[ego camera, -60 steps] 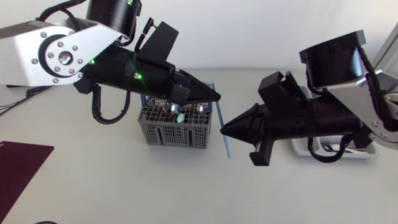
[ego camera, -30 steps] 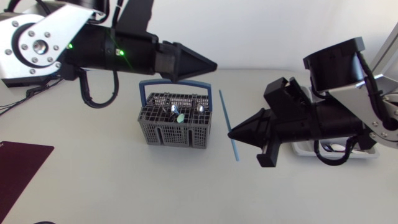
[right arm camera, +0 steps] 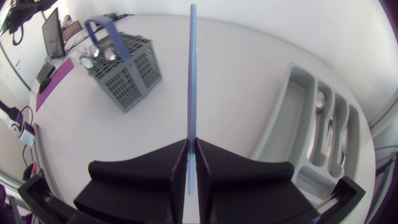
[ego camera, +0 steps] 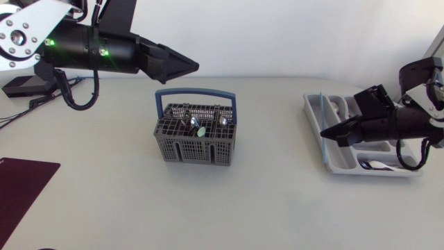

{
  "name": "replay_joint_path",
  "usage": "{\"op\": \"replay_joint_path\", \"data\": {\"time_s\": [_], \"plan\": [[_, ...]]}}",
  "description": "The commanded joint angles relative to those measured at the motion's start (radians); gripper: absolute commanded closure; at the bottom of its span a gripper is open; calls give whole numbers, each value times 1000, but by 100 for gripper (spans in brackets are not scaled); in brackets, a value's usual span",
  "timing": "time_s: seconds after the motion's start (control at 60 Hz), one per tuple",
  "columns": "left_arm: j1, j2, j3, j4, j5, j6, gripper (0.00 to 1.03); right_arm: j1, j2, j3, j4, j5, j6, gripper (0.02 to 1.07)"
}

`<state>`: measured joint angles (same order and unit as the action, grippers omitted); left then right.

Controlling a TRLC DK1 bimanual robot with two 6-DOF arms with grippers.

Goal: Transfer all utensils from the basket to the drawer tray.

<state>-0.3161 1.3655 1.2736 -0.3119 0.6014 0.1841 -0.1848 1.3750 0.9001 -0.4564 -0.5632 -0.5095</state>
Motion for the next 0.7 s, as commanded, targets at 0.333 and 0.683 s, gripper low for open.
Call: {"op": "replay_joint_path", "data": {"time_s": [0.333,0.683], "plan": [[-20,-59,-143,-33,-146,178,20,-127,365,284,27,155,137,101],[-60,-106,-298,51,-247,276,20,-119,539,352,56,230,229,100]]}}
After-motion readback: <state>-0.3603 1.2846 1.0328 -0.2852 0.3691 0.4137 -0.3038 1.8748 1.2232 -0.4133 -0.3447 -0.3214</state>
